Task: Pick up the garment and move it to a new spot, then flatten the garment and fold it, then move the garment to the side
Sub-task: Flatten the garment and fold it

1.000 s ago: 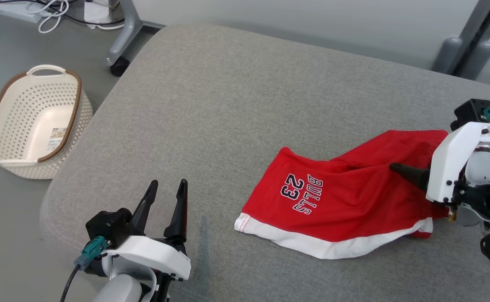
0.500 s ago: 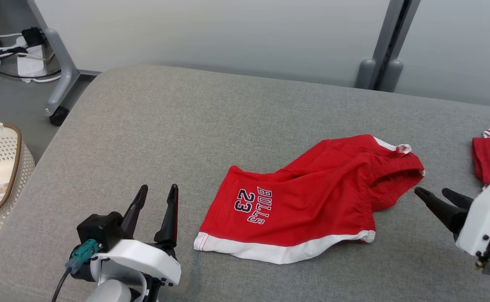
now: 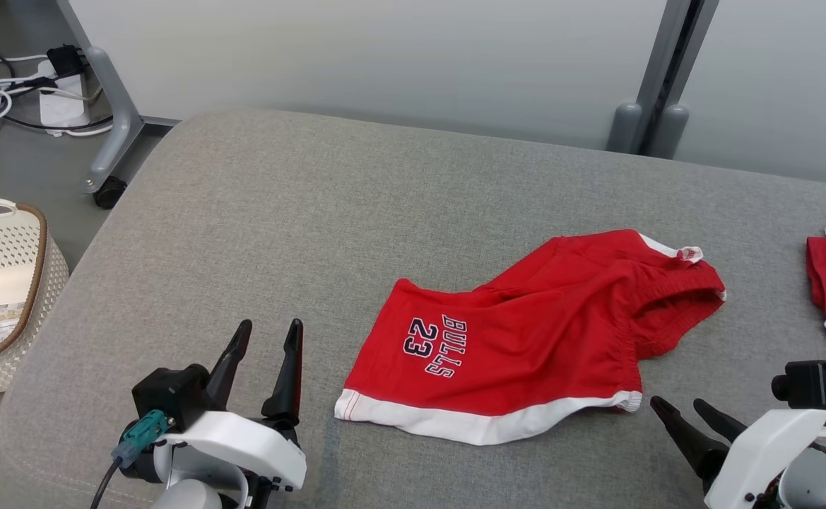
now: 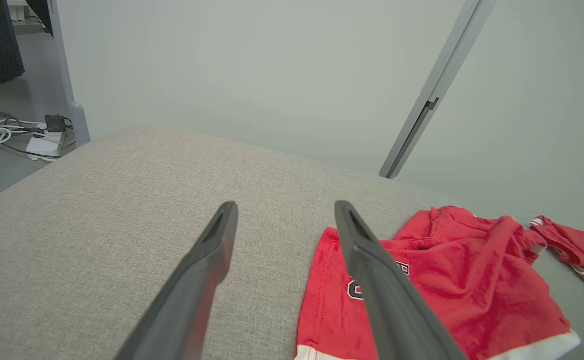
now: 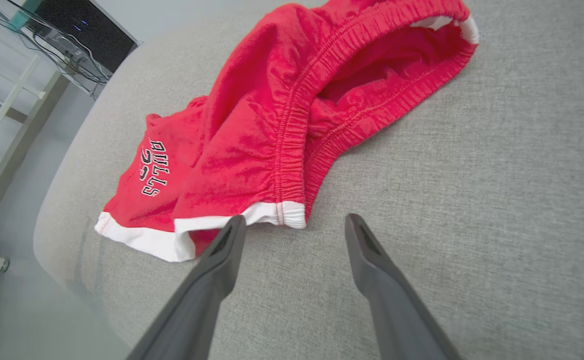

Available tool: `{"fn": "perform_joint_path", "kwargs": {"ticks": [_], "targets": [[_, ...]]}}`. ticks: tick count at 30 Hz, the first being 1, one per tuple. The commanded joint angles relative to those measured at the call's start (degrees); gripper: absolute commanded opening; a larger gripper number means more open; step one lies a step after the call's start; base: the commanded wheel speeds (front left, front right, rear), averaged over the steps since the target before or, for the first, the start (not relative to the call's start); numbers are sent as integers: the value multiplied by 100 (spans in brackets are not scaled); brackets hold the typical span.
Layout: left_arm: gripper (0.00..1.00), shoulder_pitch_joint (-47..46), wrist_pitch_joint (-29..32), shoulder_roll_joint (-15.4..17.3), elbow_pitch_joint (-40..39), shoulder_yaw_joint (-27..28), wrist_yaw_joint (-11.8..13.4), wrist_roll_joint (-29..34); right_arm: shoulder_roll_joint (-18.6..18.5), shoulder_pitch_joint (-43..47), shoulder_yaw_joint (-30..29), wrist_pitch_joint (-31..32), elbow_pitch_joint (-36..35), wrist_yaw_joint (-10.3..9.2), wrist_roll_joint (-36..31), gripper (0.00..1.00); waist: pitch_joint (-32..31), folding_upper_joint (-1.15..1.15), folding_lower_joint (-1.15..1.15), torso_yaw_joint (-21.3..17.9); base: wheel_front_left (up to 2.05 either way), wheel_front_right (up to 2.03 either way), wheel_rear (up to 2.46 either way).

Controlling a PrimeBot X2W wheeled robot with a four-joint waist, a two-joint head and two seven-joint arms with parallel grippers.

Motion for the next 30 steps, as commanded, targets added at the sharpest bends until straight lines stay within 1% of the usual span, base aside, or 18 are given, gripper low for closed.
{"fn": "perform_joint_path", "kwargs": {"ticks": [1, 4, 9, 15, 17, 18, 19, 26, 30], "targets": [[100, -42, -12, 46, -9, 12, -7, -9, -87, -125, 59, -136, 131, 3, -65, 100, 24, 0, 0, 34, 0, 0, 0], [100, -74, -12, 49, 5, 2, -18, -9, -120, -346, 225, -393, 601, 3, -57, 100, 71, 0, 0, 98, 0, 0, 0], [100, -107, 4, 38, 33, -30, -26, -26, -114, -751, 471, -472, 1388, 3, 132, 100, 126, 0, 0, 226, 0, 0, 0], [100, -112, 10, 57, 54, -27, 2, -43, -124, -981, 791, -563, 1848, 3, 338, 100, 115, 0, 0, 365, 0, 0, 0], [100, -103, 12, 62, 49, -29, 13, -51, -157, -1025, 855, -596, 1897, 3, 393, 43, 108, 0, 0, 388, 0, 0, 0], [100, -94, 11, 67, 48, -29, 22, -53, -169, -1038, 886, -613, 1922, 3, 429, 9, 102, 0, 0, 393, 0, 0, 0], [100, -83, 11, 72, 47, -26, 30, -58, -184, -1038, 911, -619, 1935, 3, 437, 0, 96, 0, 0, 393, 0, 0, 0], [100, -9, -4, 97, 37, -10, 61, -69, -342, -989, 940, -640, 1753, 3, 517, 0, 26, 0, 0, 268, 0, 0, 0], [100, 63, 8, 129, 9, -10, 89, -76, -511, -785, 890, -430, 1429, 3, 580, 0, -66, 0, 0, 79, 0, 0, 0]]}}
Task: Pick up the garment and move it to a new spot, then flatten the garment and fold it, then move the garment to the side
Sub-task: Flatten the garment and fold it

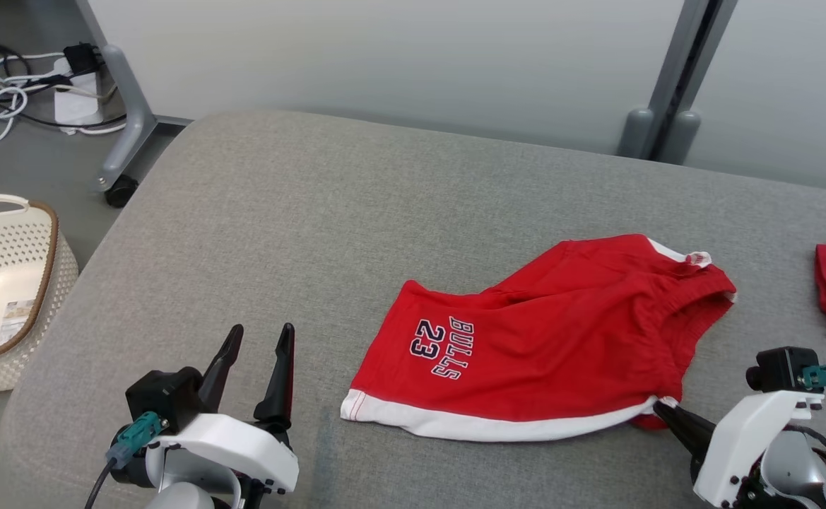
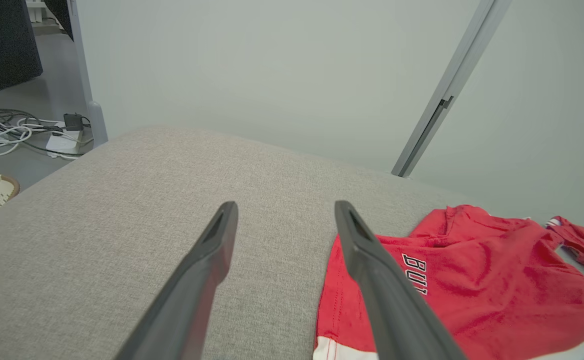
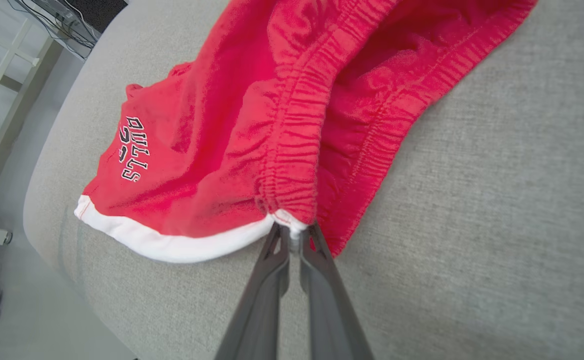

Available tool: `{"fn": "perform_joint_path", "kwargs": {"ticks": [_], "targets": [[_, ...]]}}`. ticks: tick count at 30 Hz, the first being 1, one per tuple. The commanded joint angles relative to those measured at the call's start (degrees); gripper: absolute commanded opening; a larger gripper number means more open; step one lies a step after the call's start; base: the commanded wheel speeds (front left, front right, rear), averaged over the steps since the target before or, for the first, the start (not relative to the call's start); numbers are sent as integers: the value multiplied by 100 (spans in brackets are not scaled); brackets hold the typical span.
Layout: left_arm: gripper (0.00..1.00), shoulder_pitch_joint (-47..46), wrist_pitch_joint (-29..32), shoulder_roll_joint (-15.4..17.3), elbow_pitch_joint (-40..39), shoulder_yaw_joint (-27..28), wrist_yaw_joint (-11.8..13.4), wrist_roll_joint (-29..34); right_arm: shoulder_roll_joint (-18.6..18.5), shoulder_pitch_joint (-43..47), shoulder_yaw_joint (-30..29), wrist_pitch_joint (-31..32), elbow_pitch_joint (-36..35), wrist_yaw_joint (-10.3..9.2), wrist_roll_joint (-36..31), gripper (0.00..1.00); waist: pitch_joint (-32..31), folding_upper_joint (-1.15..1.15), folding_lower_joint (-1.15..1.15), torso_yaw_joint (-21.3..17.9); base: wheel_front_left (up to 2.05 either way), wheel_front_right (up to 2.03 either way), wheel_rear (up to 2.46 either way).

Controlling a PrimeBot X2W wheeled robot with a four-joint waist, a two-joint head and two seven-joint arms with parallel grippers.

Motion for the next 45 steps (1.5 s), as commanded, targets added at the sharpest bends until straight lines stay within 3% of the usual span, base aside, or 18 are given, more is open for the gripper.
{"fn": "perform_joint_path", "kwargs": {"ticks": [1, 6, 11, 14, 15, 16, 17, 18, 29, 40, 45], "targets": [[100, 76, -7, 31, -20, 12, 26, -23, -101, 165, -32, 141, -119, 3, 53, 0, -81, 0, 0, -128, 0, 0, 0], [100, 108, 18, 53, -54, -5, 51, -44, -261, 550, -239, 618, -622, 3, 47, 0, -161, 0, 0, -383, 0, 0, 0], [100, 103, 43, 88, -74, -26, 61, -34, -152, 859, -477, 1043, -863, 3, -30, 0, -172, 0, 0, -560, 0, 0, 0], [100, 92, 67, 113, -84, -35, 62, -37, -7, 1021, -591, 1304, -911, 3, -101, 13, -171, 0, 0, -629, 0, 0, 0], [100, 100, 73, 124, -83, -34, 67, -42, 49, 1063, -614, 1373, -926, 3, -124, 23, -179, 0, 0, -653, 0, 0, 0], [100, 116, 79, 134, -88, -30, 76, -48, 100, 1105, -650, 1429, -947, 3, -163, 39, -185, 0, 0, -679, 0, 0, 0], [100, 133, 74, 144, -93, -26, 83, -54, 146, 1144, -688, 1477, -959, 3, -202, 64, -190, 0, 0, -706, 0, 0, 0], [100, 148, 80, 152, -96, -22, 85, -55, 185, 1172, -733, 1499, -976, 3, -253, 100, -199, 0, 0, -737, 0, 0, 0], [100, 202, -2, 355, -309, 159, 215, -21, 396, 1305, -1107, 1074, -1903, 3, -577, 100, -318, 0, 0, -1196, 0, 0, 0], [100, 309, -93, 697, -828, 324, 364, 183, 520, 1073, -1358, -203, -2740, 3, -1085, 100, -344, 0, 0, -1579, 0, 0, 0], [100, 529, -143, 826, -1158, 460, 532, 205, 712, 1089, -1516, -1397, -2863, 3, -1346, 100, -382, 0, 0, -1646, 0, 0, 0]]}}
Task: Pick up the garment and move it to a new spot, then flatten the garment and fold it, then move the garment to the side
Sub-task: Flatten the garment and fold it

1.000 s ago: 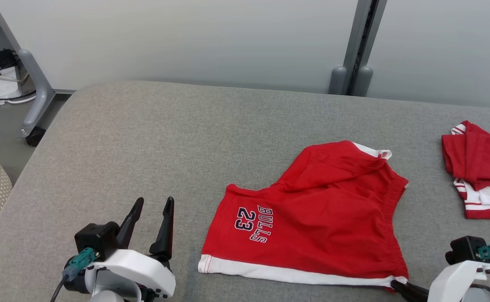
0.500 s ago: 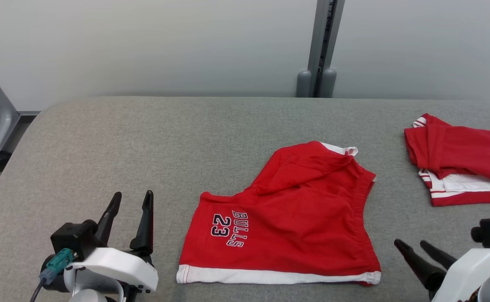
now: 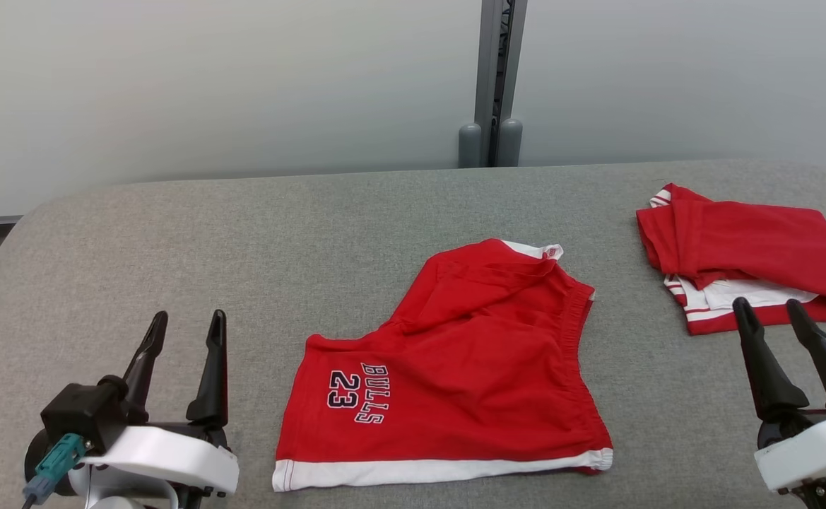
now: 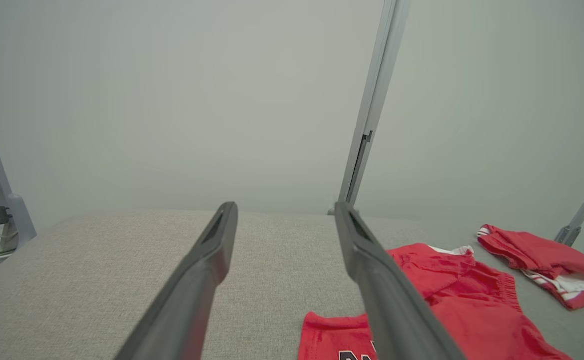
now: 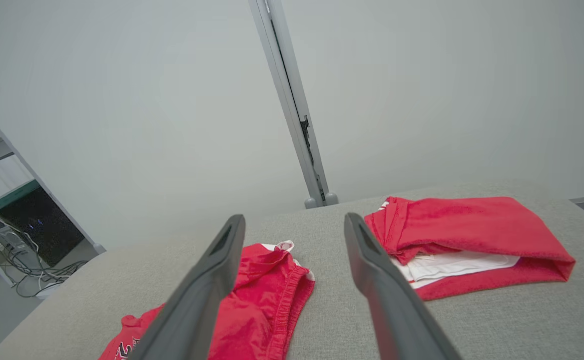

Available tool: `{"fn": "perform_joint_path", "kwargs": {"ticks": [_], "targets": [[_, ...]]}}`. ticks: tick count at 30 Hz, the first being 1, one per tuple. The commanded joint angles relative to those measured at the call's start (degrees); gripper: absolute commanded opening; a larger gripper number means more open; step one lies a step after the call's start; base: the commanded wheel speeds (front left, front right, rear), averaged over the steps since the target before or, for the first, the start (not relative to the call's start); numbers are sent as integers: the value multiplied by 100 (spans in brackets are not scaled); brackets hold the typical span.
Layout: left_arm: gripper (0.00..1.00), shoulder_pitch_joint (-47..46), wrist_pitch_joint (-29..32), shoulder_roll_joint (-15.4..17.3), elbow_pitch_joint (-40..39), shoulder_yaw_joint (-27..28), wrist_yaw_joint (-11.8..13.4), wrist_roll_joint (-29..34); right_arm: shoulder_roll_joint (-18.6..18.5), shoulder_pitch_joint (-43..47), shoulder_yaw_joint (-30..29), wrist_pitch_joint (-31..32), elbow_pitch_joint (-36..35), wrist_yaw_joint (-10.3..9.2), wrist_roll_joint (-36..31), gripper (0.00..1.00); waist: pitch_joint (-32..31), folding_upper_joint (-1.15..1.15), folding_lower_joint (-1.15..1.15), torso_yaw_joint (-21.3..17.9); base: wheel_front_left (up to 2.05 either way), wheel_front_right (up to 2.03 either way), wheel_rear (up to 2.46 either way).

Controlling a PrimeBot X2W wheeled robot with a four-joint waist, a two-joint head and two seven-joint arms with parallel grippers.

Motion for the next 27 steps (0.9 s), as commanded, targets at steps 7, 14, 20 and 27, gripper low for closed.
{"fn": "perform_joint_path", "kwargs": {"ticks": [7, 14, 20, 27], "targets": [[100, 344, -132, -111, -17, 207, 140, -24, -220, 197, 184, -1128, 285, 5, -565, 100, -3, 0, 0, -7, 0, 0, 0], [100, 425, -193, -369, 127, 345, -51, 287, -392, 299, 570, -1833, 914, 5, -657, 100, -26, 0, 0, 30, 0, 0, 0], [100, 501, -192, -622, 299, 502, -265, 700, -456, 316, 832, -2156, 1315, 4, -604, 100, -52, 0, 0, 72, 0, 0, 0], [100, 481, -187, -839, 530, 671, -486, 1014, -551, 173, 912, -2204, 1429, 4, -573, 100, -54, 0, 0, 62, 0, 0, 0]]}}
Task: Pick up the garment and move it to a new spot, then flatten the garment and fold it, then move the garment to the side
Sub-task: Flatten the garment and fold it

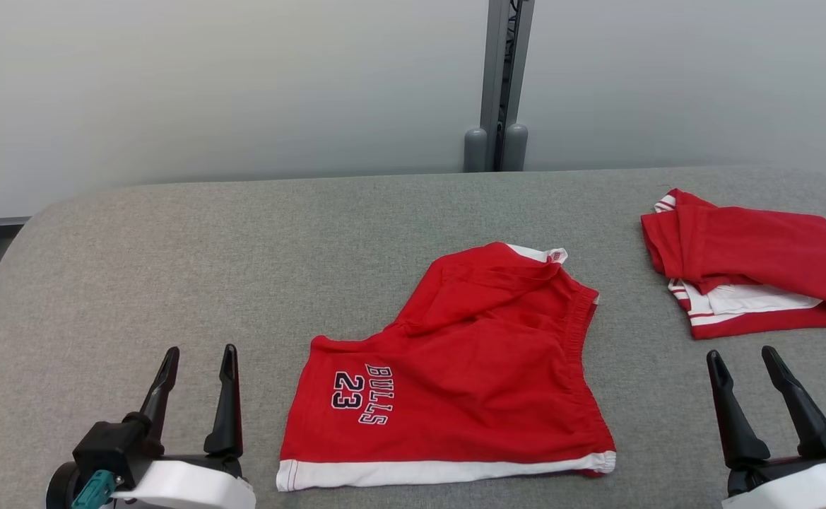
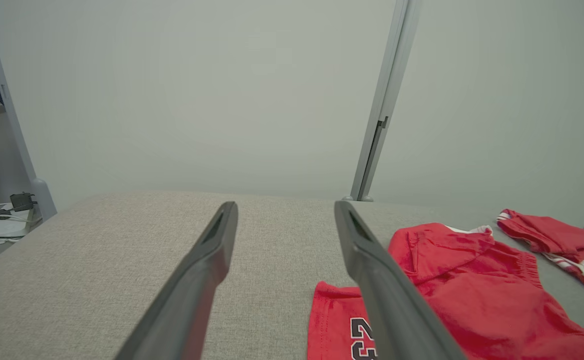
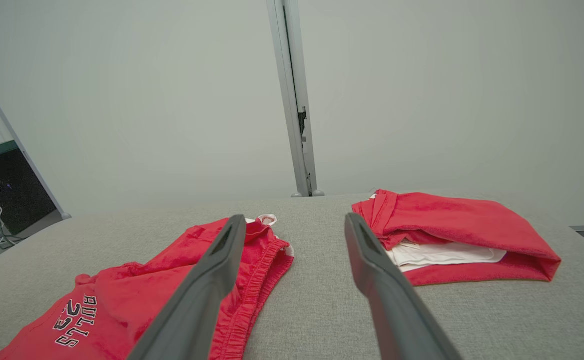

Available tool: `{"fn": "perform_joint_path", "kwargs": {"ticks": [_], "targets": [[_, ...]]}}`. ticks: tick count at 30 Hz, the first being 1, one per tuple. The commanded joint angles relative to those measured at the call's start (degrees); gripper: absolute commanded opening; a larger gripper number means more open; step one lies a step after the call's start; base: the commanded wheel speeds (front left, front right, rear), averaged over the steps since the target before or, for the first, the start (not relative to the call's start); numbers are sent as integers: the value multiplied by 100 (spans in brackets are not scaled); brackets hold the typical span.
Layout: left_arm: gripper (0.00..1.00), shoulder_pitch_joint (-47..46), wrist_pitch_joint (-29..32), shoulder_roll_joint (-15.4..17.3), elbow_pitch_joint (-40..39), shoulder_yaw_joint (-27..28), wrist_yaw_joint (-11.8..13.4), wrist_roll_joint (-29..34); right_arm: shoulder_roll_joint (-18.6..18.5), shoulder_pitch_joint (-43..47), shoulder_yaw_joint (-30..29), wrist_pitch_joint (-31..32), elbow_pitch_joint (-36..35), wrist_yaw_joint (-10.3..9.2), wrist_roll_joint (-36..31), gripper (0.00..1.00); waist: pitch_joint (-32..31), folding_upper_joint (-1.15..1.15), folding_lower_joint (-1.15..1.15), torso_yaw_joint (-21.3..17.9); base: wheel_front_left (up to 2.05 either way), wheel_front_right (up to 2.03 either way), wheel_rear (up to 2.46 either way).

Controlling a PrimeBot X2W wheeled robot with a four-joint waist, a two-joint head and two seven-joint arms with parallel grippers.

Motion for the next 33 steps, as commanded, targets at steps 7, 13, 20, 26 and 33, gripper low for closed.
{"fn": "perform_joint_path", "kwargs": {"ticks": [7, 13, 20, 26, 33], "targets": [[100, -20, -6, -135, 106, 171, -151, 260, -24, -77, 13, -42, 5, 5, -58, 100, -10, 0, 0, -18, 0, 0, 0], [100, -60, -6, -187, 133, 228, -222, 337, -11, -76, 44, 11, 1, 5, -73, 100, -9, 0, 0, -22, 0, 0, 0], [100, -64, 273, -182, 279, 152, -301, 277, -83, 1, 227, 170, 54, 4, 88, 100, -4, 0, 0, 7, 0, 0, 0], [100, -27, 1279, -108, 530, -120, -465, 45, -204, 142, 712, 773, 221, 4, 486, 100, 19, 0, 0, 64, 0, 0, 0], [100, -26, 2561, 37, 686, -514, -729, -220, -222, 95, 1018, 1495, 559, 5, 809, 100, 171, 0, 0, 142, 0, 0, 0]]}}
